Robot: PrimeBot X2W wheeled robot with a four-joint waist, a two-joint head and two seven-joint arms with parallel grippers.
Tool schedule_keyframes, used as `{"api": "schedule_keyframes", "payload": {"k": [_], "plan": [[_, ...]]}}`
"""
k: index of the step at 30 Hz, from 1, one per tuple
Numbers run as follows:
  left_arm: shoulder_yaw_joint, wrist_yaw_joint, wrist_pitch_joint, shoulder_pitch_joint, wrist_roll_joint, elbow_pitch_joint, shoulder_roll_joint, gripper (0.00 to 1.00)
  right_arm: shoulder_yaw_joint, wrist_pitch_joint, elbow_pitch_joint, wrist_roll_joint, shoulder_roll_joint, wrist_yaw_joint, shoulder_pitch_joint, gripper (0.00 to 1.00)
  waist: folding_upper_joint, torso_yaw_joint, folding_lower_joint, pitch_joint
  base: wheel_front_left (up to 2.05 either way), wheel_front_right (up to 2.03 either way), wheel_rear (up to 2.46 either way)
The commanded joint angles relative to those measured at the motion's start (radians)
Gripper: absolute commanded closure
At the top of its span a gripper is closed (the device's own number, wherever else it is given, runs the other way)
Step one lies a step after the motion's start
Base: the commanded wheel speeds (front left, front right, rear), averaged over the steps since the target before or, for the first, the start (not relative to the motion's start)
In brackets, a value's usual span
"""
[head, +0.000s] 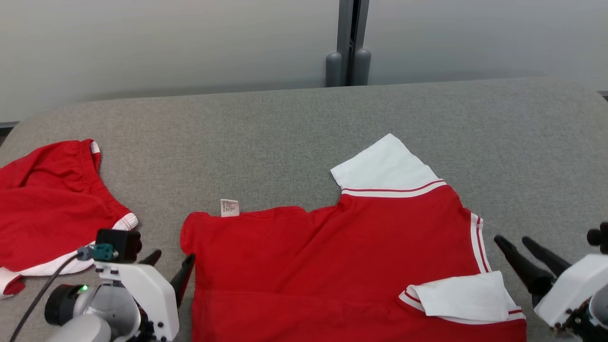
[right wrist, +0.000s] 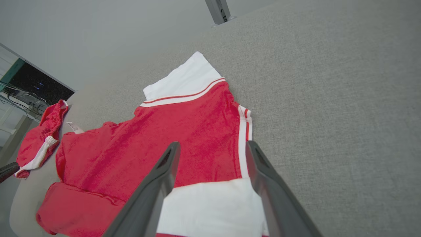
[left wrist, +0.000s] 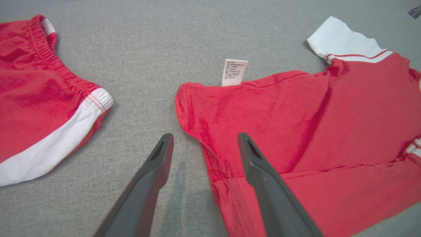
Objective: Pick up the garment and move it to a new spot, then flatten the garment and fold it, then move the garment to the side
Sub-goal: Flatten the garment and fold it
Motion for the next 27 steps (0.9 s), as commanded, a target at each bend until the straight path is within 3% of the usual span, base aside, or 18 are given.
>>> {"api": "schedule_keyframes", "payload": {"k": [1,6,17,27], "plan": [[0.015,-0.001,-0.012,-0.055,0.014,0.034,-0.009,0.00,-0.006,0.005,0.001,-0.021,0.006,0.000,-0.066,0.00,0.0000,0.000,0.0000,0.038,0.00,0.00,0.00],[0.030,0.011,-0.023,-0.138,0.033,0.098,-0.048,0.00,0.014,-0.009,0.045,-0.045,0.012,0.000,-0.217,0.00,0.0000,0.002,0.0000,0.091,0.00,0.00,0.00],[-0.014,-0.058,0.031,-0.333,0.072,0.175,-0.115,0.00,0.176,-0.048,0.281,-0.038,-0.062,0.000,-0.604,0.00,0.0000,0.071,0.0000,0.245,0.00,0.00,0.00],[-0.041,-0.090,0.067,-0.401,0.076,0.180,-0.145,0.00,0.366,-0.091,0.517,0.011,-0.095,0.000,-0.835,0.00,0.0000,0.126,0.0000,0.310,0.00,0.00,0.00]]}}
